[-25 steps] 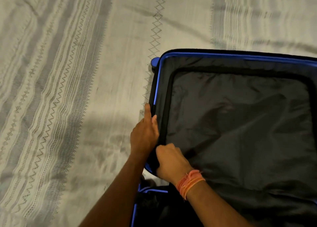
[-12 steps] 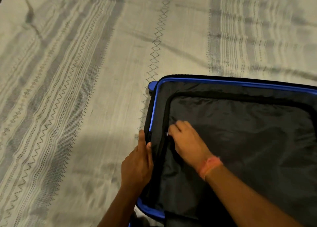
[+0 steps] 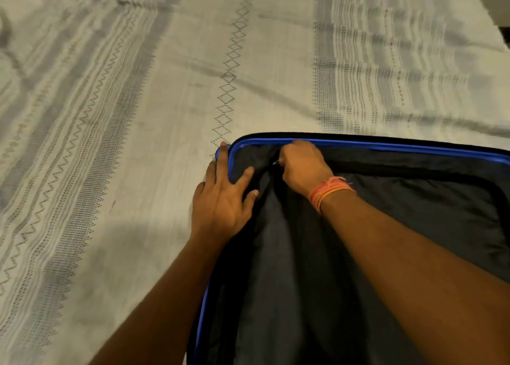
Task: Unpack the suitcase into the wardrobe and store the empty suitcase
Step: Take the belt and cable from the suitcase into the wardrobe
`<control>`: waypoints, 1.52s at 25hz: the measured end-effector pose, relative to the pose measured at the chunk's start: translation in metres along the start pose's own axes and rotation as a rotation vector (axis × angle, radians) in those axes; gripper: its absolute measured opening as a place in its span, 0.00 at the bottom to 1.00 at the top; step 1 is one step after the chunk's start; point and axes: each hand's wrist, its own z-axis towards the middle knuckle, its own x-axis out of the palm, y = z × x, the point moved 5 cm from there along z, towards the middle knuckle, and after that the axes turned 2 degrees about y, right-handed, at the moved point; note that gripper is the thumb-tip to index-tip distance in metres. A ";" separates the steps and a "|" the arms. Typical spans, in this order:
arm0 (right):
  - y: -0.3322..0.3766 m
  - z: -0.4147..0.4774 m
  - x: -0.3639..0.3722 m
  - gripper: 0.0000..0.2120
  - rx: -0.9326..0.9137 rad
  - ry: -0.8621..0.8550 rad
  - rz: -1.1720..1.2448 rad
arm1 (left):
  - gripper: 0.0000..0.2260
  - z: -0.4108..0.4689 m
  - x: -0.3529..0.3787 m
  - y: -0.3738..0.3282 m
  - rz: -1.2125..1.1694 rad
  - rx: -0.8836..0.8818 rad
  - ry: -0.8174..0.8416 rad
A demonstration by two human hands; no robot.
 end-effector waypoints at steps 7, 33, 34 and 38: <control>-0.140 -0.061 -0.013 0.12 0.380 0.121 0.021 | 0.21 -0.006 -0.013 -0.021 0.224 0.254 -0.197; -0.241 -0.328 -0.007 0.15 0.618 0.534 0.039 | 0.20 -0.028 0.009 -0.232 -0.270 0.124 0.293; -0.235 -0.347 -0.001 0.14 0.616 0.595 0.058 | 0.20 -0.033 0.008 -0.222 -0.283 0.101 0.297; -0.218 -0.401 0.005 0.12 0.677 0.584 0.093 | 0.20 -0.077 -0.015 -0.203 -0.371 0.092 0.276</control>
